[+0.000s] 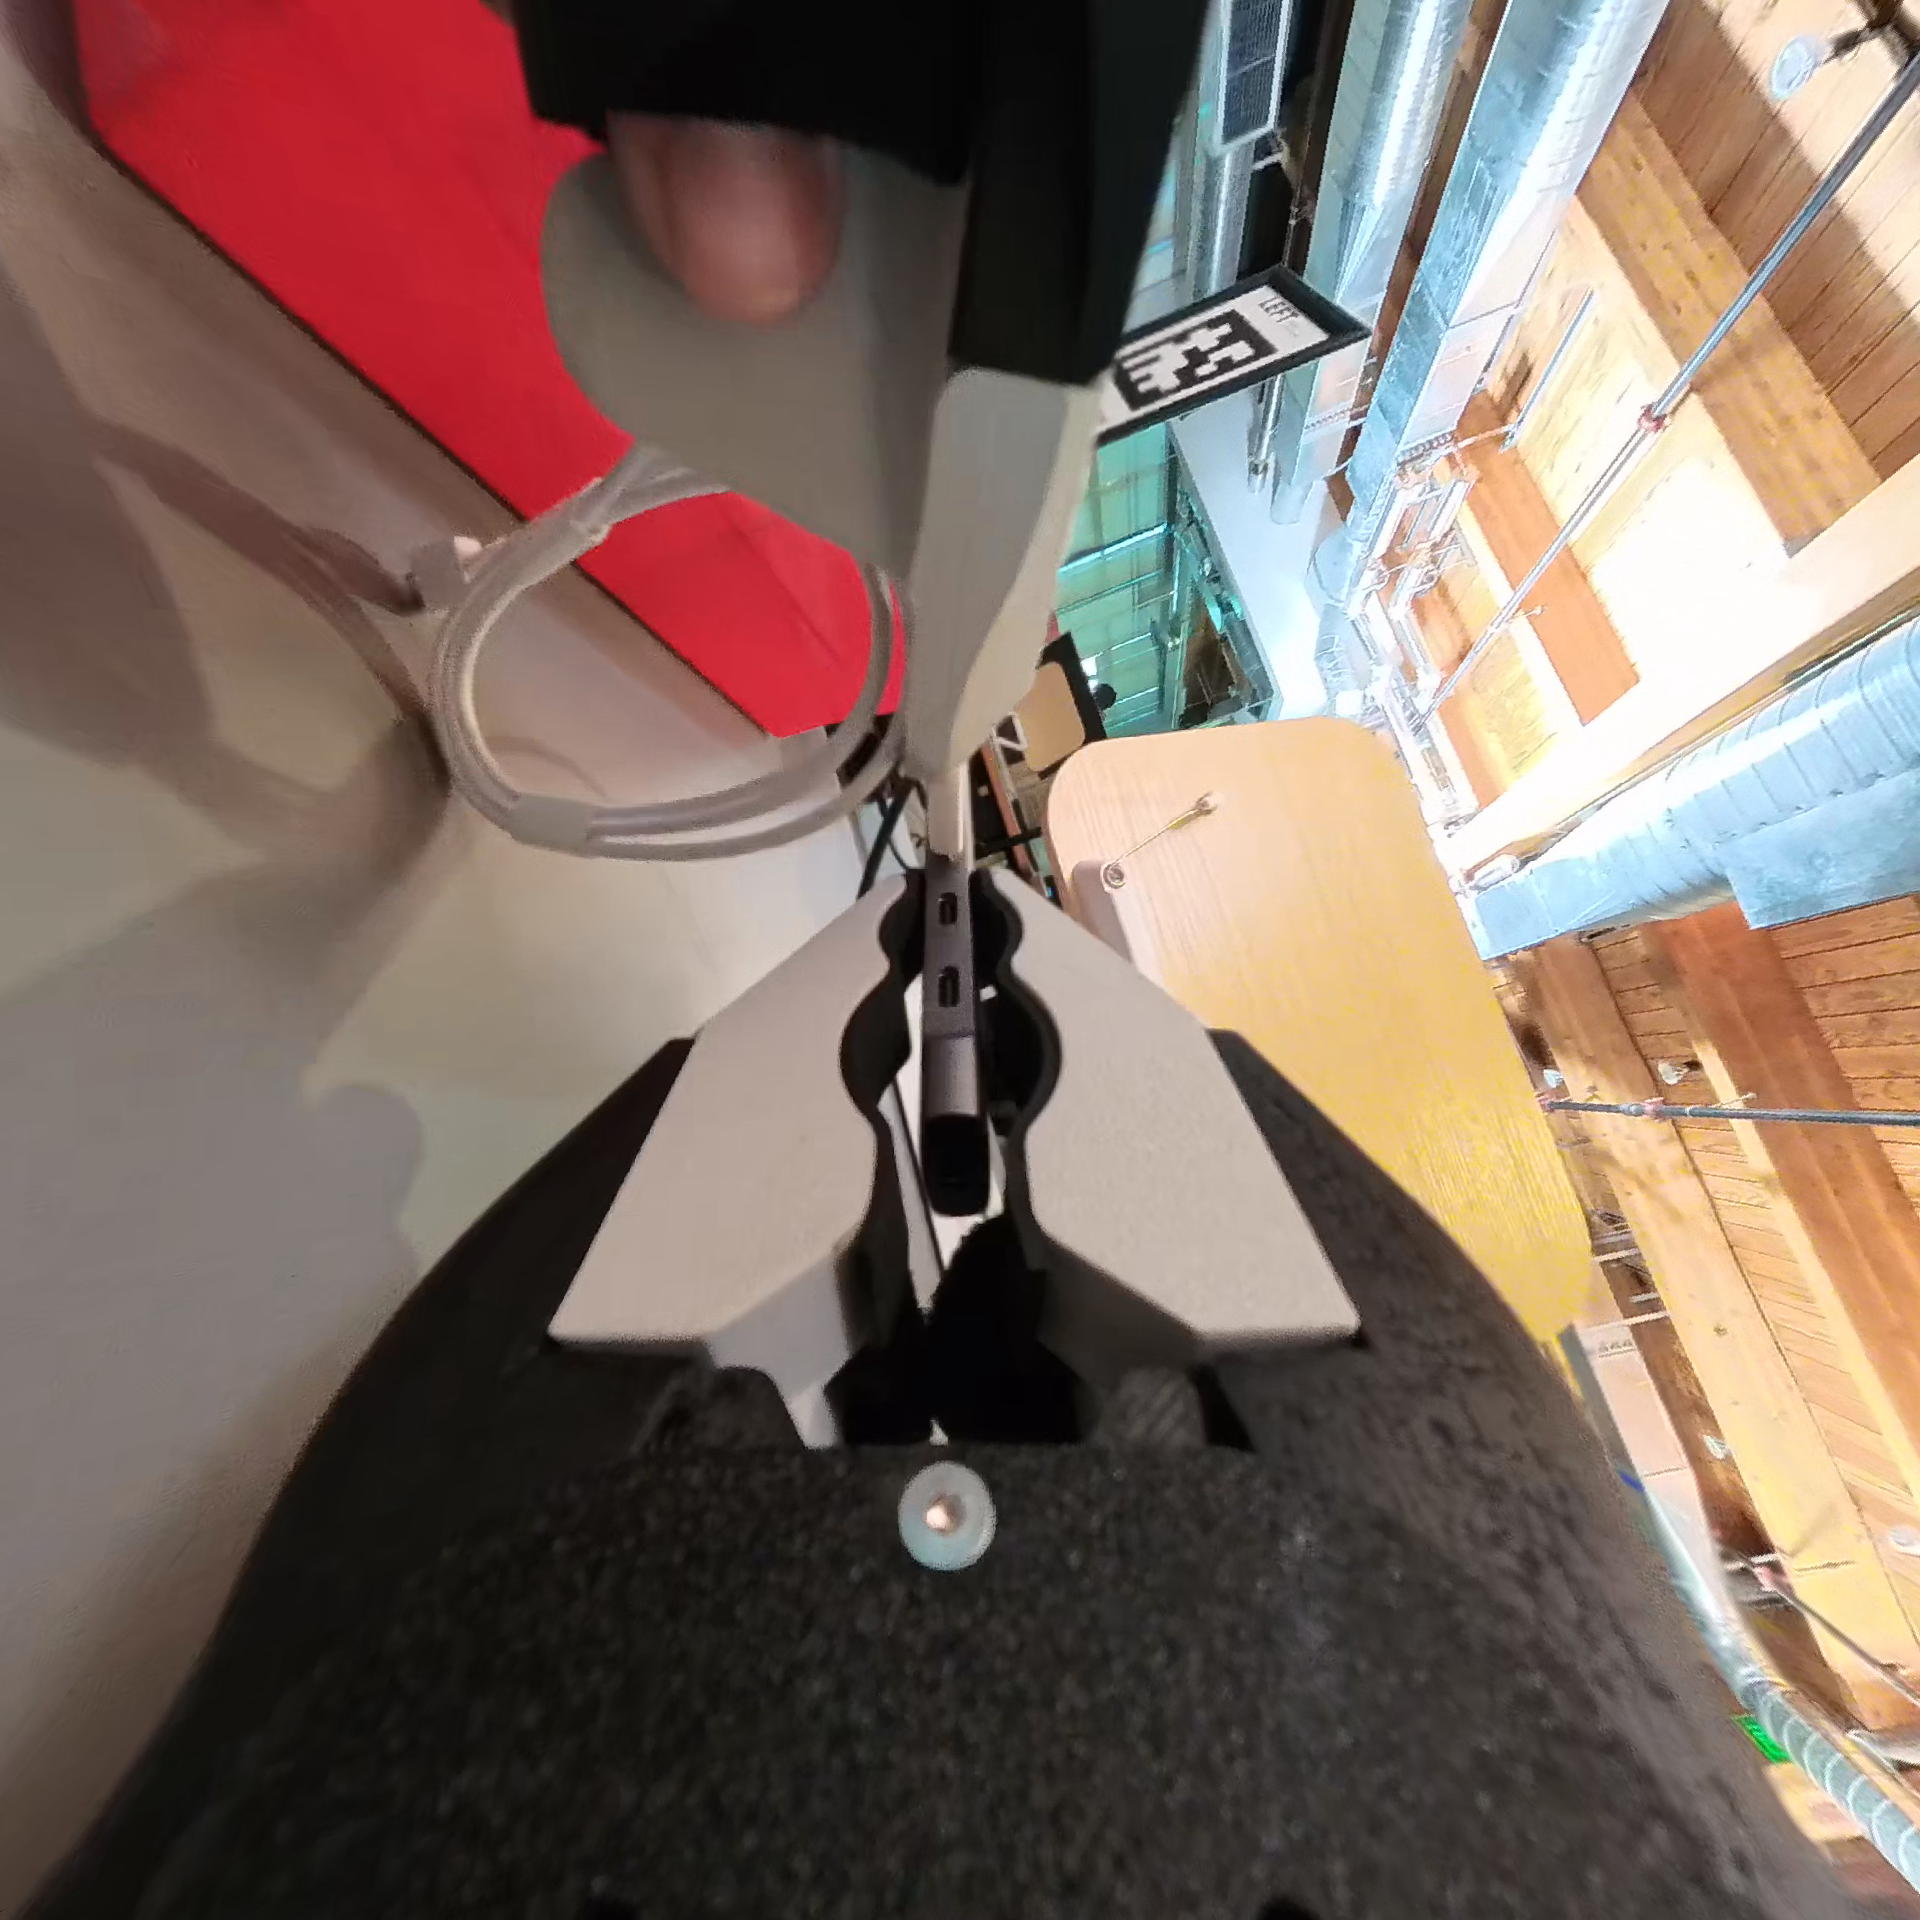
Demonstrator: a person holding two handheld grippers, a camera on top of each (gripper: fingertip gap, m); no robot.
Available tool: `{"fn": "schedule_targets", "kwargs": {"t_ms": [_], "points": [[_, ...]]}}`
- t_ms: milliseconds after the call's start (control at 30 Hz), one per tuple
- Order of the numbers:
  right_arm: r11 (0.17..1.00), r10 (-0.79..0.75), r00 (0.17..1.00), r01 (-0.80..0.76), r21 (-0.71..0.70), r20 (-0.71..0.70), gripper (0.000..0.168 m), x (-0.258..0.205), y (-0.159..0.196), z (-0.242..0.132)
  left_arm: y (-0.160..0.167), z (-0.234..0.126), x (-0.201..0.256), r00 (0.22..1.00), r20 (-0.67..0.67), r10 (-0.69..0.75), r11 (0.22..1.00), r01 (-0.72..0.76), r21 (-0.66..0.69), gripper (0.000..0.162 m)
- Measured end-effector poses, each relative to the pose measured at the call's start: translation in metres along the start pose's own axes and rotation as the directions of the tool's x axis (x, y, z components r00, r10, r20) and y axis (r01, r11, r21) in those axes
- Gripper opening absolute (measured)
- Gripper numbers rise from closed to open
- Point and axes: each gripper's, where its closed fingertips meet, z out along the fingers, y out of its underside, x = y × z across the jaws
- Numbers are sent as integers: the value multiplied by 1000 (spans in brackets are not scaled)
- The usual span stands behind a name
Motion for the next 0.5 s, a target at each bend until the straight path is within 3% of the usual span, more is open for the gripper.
{"fn": "schedule_targets", "kwargs": {"t_ms": [67,233,500], "points": [[999,53,998,-53,6,15,7,-2,-1,0,6,1,0,997,36,74,997,-73,-37,8],[997,-80,997,80,0,-7,7,-3,0,1,4,2,-2,1000,-14,-26,1000,26,5,8],[986,-169,984,169,7,-53,6,1,-2,-3,6,3,2,997,40,68,998,-69,12,8]]}}
